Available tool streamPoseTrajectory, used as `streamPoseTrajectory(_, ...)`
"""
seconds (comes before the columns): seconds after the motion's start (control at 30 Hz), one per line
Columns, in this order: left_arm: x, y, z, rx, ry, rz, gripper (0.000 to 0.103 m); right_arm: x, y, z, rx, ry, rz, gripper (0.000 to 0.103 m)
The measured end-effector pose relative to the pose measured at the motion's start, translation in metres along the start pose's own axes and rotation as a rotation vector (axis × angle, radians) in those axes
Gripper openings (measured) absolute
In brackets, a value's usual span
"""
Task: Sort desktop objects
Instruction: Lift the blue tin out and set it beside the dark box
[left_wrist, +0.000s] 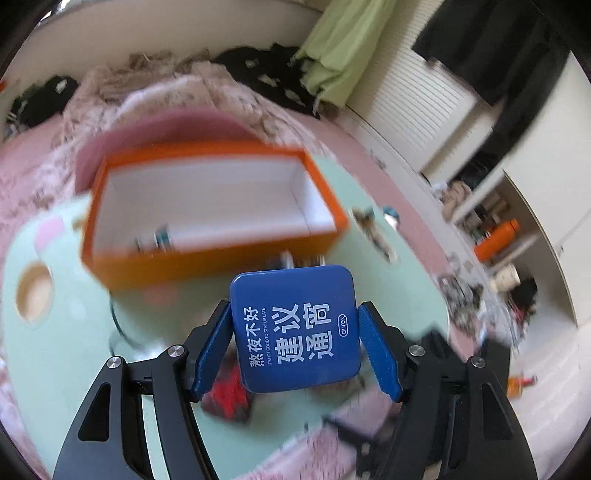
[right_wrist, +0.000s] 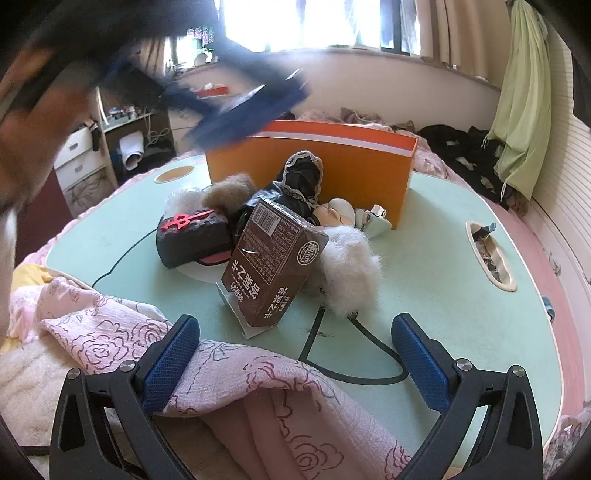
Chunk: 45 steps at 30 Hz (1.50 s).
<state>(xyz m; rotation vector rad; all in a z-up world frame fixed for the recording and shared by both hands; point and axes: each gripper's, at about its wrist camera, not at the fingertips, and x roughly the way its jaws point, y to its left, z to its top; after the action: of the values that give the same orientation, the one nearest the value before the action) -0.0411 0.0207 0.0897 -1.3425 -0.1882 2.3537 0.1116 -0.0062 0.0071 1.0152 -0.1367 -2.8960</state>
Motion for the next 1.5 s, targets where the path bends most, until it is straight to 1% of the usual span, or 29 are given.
streamPoseTrajectory(0.17, 0.010, 0.004, -0.037, 0.007, -0.001, 0.038, 0.068, 0.000, 0.000, 0.000, 0.006, -0.001, -0.007, 0.103)
streamPoseTrajectory(0.2, 0.012, 0.003, -0.043, 0.018, -0.001, 0.034, 0.068, 0.000, 0.000, 0.000, 0.006, -0.002, -0.008, 0.103)
streamPoseTrajectory(0.23, 0.012, 0.000, -0.047, 0.040, -0.017, 0.046, 0.068, 0.000, 0.000, 0.000, 0.007, -0.001, -0.010, 0.103)
streamPoseTrajectory(0.3, 0.014, -0.005, -0.051, 0.086, -0.045, 0.095, 0.068, 0.000, 0.000, -0.001, 0.011, -0.003, -0.012, 0.103)
streamPoseTrajectory(0.43, 0.023, -0.007, -0.047, 0.116, -0.104, 0.176, 0.068, 0.000, 0.000, -0.001, 0.014, -0.003, -0.018, 0.103)
streamPoseTrajectory(0.47, 0.025, -0.006, -0.046, 0.110, -0.116, 0.182, 0.068, 0.000, 0.000, -0.001, 0.016, -0.003, -0.021, 0.103)
streamPoseTrajectory(0.5, 0.024, -0.006, -0.045, 0.093, -0.132, 0.163, 0.068, 0.000, -0.001, -0.002, 0.018, -0.003, -0.022, 0.103)
streamPoseTrajectory(0.57, 0.016, -0.005, -0.047, 0.083, -0.157, 0.100, 0.068, 0.000, -0.002, -0.003, 0.024, -0.004, -0.026, 0.103)
streamPoseTrajectory(0.63, 0.004, -0.010, -0.051, 0.106, -0.190, 0.082, 0.068, 0.000, -0.003, -0.005, 0.028, -0.005, -0.027, 0.103)
streamPoseTrajectory(0.7, -0.010, -0.015, -0.056, 0.139, -0.224, 0.109, 0.070, 0.001, -0.003, -0.005, 0.031, -0.005, -0.030, 0.103)
streamPoseTrajectory(0.8, -0.026, -0.014, -0.068, 0.174, -0.249, 0.167, 0.072, 0.000, -0.002, -0.007, 0.038, -0.006, -0.040, 0.103)
streamPoseTrajectory(0.93, -0.035, -0.006, -0.095, 0.214, -0.235, 0.267, 0.072, 0.000, -0.003, -0.008, 0.044, -0.008, -0.047, 0.103)
streamPoseTrajectory(1.0, -0.033, 0.002, -0.108, 0.203, -0.223, 0.300, 0.072, 0.000, -0.003, -0.008, 0.046, -0.008, -0.050, 0.103)
streamPoseTrajectory(1.07, -0.029, 0.012, -0.119, 0.176, -0.202, 0.297, 0.072, 0.000, -0.004, -0.007, 0.048, -0.009, -0.053, 0.103)
streamPoseTrajectory(1.17, -0.018, 0.022, -0.127, 0.143, -0.157, 0.270, 0.072, 0.000, -0.004, -0.008, 0.052, -0.009, -0.058, 0.103)
streamPoseTrajectory(1.27, -0.002, 0.018, -0.128, 0.155, -0.122, 0.273, 0.073, 0.000, -0.004, -0.008, 0.056, -0.011, -0.061, 0.103)
streamPoseTrajectory(1.33, 0.002, 0.018, -0.129, 0.145, -0.143, 0.289, 0.087, 0.000, -0.004, -0.008, 0.061, -0.010, -0.067, 0.103)
streamPoseTrajectory(1.4, 0.004, 0.022, -0.128, 0.130, -0.158, 0.282, 0.090, 0.001, -0.005, -0.008, 0.063, -0.010, -0.070, 0.103)
streamPoseTrajectory(1.47, 0.005, 0.025, -0.128, 0.135, -0.173, 0.284, 0.098, 0.001, -0.005, -0.008, 0.066, -0.011, -0.075, 0.103)
streamPoseTrajectory(1.5, 0.006, 0.029, -0.128, 0.119, -0.178, 0.294, 0.103, 0.001, -0.006, -0.008, 0.068, -0.011, -0.076, 0.103)
